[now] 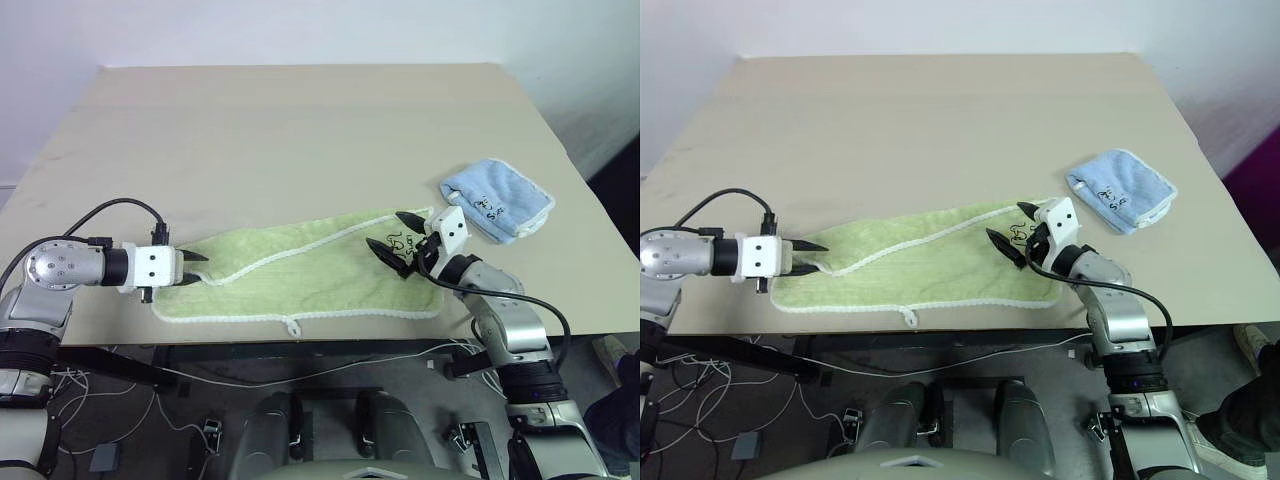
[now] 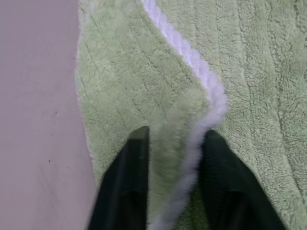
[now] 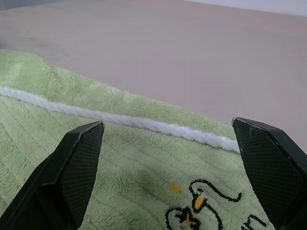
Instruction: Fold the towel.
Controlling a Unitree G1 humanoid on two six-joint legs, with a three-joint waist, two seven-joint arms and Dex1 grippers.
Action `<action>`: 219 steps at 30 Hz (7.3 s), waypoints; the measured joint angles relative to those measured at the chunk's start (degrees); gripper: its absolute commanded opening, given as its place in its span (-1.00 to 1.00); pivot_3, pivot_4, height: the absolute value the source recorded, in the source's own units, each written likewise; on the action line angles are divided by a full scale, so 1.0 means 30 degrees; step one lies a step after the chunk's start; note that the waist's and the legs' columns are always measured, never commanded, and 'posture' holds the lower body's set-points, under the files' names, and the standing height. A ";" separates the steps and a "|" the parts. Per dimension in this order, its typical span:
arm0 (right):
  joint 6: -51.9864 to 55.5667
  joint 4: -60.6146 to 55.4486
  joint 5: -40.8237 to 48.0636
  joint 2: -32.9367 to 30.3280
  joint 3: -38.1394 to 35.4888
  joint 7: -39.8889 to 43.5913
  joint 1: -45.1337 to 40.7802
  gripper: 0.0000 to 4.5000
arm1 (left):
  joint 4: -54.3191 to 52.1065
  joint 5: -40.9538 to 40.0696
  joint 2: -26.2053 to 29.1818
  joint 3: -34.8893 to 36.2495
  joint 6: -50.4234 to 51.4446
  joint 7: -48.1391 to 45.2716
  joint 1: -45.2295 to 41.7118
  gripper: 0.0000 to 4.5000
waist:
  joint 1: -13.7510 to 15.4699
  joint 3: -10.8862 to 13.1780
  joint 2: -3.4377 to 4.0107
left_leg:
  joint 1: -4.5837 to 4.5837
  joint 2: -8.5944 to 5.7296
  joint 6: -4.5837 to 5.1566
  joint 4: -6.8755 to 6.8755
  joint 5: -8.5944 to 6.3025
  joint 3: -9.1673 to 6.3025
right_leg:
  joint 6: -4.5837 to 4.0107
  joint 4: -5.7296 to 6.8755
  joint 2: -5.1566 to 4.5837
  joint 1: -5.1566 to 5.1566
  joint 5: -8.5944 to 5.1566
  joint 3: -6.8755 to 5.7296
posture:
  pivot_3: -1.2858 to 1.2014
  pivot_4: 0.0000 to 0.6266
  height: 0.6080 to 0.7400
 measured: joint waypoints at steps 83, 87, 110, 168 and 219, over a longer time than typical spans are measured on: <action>-1.2792 1.3704 -0.7033 -0.7715 0.1386 0.1246 -1.4975 -0.99 | 0.4707 -0.6851 -0.2819 0.6994 1.0794 0.6569 -0.8718 -1.00 | -0.0191 0.0028 -0.0004 | 0.0023 0.0000 -0.0097 -0.0008 0.0070 0.0126 | 0.0039 -0.0005 0.0016 0.0040 -0.0014 0.0031 | 0.03 -0.52 1.00; -0.9107 0.7883 -0.3503 -0.9061 0.0607 0.5189 -0.9165 -0.99 | 0.0442 -0.8994 -0.2124 0.8157 1.3764 0.4000 -0.3483 -1.00 | -0.0096 0.0030 -0.0001 | 0.0030 0.0004 -0.0087 0.0017 0.0063 0.0059 | 0.0038 0.0017 0.0002 0.0048 -0.0014 0.0043 | 0.03 -0.52 1.00; -0.1203 -0.0091 -0.0130 -1.0918 -0.0366 0.9287 -0.3112 -0.99 | -0.9650 -1.1718 -0.0417 1.0656 2.1685 0.2650 0.8092 -1.00 | 0.0001 0.0030 0.0003 | 0.0094 0.0001 -0.0059 -0.0017 -0.0062 -0.0032 | -0.0093 -0.0037 -0.0115 -0.0021 -0.0048 0.0046 | 0.03 -0.52 1.00; 1.6845 -0.3690 0.8643 0.0790 -0.7970 -0.5982 -0.1383 0.99 | -0.6266 -0.7316 -0.4338 0.7138 1.4431 0.6026 0.2969 1.00 | -0.0033 0.0008 -0.0011 | 0.0059 -0.0003 -0.0141 -0.0027 -0.0005 -0.0013 | -0.0045 0.0005 -0.0111 0.0018 0.0011 0.0057 | 0.03 -0.52 1.00; 1.6215 0.2835 1.4993 0.3069 -1.2156 -1.5450 -0.4680 -0.99 | -0.9783 -0.7965 -0.5906 0.3714 1.5903 0.4439 0.4399 1.00 | 0.0098 -0.0053 -0.0065 | 0.0085 -0.0022 0.0040 -0.0049 -0.0047 0.0009 | -0.0104 -0.0048 -0.0099 0.0059 -0.0024 0.0057 | 0.03 -0.52 1.00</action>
